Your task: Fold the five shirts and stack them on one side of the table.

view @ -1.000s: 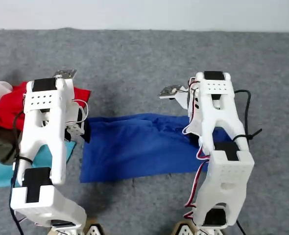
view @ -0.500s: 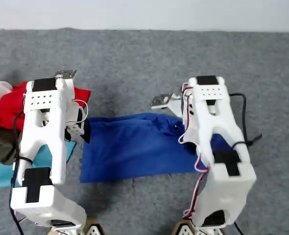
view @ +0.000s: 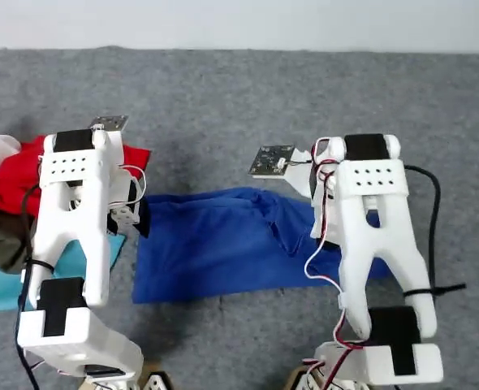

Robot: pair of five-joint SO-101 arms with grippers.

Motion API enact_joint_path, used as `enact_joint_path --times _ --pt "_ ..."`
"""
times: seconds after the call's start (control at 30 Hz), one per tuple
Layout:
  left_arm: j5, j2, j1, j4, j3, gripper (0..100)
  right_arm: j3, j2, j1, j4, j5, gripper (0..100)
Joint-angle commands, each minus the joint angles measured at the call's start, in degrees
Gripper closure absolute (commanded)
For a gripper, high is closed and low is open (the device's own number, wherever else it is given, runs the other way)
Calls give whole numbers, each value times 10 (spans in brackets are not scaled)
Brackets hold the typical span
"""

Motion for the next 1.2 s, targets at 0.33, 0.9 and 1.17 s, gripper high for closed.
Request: enact_joint_path --times 0.33,0.9,1.17 --pt "62 70 35 6 -18 732 -4 -12 81 -95 -168 767" --pt "46 375 94 19 -162 956 -1 -7 211 -145 -113 768" --pt "17 372 105 20 -158 988 54 -7 263 -198 -112 768"
